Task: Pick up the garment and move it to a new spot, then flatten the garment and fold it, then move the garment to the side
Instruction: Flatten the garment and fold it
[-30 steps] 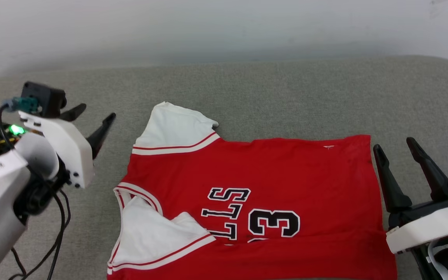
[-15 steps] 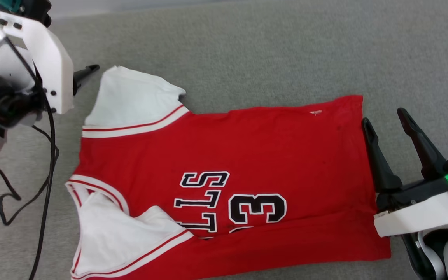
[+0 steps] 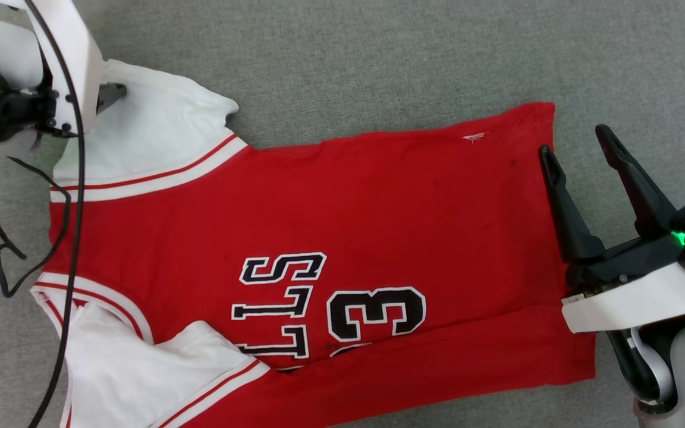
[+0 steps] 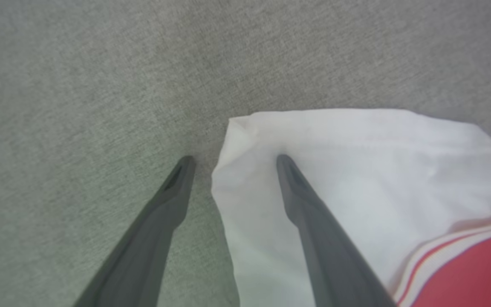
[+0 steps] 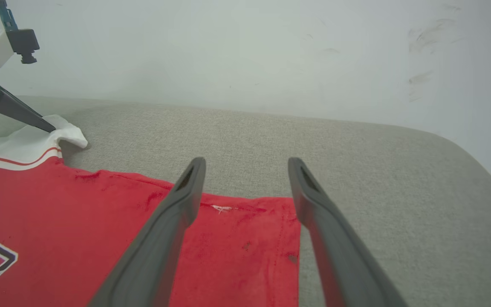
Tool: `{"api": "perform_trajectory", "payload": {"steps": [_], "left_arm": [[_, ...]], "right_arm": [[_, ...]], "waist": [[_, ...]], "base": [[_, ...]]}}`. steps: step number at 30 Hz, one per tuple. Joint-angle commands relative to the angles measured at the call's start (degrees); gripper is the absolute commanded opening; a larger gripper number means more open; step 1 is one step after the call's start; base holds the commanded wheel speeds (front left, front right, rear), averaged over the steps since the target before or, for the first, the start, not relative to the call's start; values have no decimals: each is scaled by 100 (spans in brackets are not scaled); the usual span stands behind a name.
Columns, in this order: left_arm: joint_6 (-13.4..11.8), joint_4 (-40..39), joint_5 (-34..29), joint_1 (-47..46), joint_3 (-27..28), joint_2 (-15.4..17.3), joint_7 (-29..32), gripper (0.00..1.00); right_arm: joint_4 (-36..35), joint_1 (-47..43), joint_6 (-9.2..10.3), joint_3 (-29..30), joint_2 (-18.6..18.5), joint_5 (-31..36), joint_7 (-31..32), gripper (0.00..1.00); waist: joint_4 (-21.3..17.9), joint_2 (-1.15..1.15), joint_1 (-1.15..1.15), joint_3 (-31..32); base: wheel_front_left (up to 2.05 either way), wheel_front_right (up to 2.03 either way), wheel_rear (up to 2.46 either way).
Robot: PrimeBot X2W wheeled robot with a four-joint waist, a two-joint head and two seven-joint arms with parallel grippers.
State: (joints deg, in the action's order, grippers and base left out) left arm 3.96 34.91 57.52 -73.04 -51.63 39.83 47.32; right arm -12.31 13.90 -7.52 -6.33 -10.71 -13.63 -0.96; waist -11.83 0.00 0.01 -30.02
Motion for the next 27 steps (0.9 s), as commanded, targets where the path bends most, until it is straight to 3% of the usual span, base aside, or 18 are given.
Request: {"api": "perform_trajectory", "payload": {"steps": [1,7,8,9,15,19,27], "left_arm": [[32,44,-77,-39,-62,8,40,100],[211,312,-216,220,-481,-33,312,100],[240,319,-215,265,-528,-33,312,63],[262,325,-206,310,-563,-33,307,0],[314,211,-181,214,-465,-79,-287,0],[333,125,-191,229,-383,-244,-856,0],[342,-173,-316,463,-481,-410,-1782,0]], "right_arm": [[21,73,6,-18,-20,-10,-28,100],[112,163,6,-65,-33,-43,-78,100],[128,156,6,-53,-40,-46,-85,100],[146,152,6,-40,-48,-59,-87,100],[227,250,6,124,-161,-164,14,100],[345,396,6,417,-431,-354,279,100],[701,928,6,355,-1556,-946,1758,100]], "waist": [[-45,0,-1,-79],[-79,0,-1,-122],[-74,0,-1,-109],[-69,0,-1,-87],[54,0,-1,189],[231,0,-1,460],[619,0,-1,896]], "base": [[0,0,0],[0,0,0],[0,0,0],[0,0,0],[0,0,0],[0,0,0],[0,0,0]]}}
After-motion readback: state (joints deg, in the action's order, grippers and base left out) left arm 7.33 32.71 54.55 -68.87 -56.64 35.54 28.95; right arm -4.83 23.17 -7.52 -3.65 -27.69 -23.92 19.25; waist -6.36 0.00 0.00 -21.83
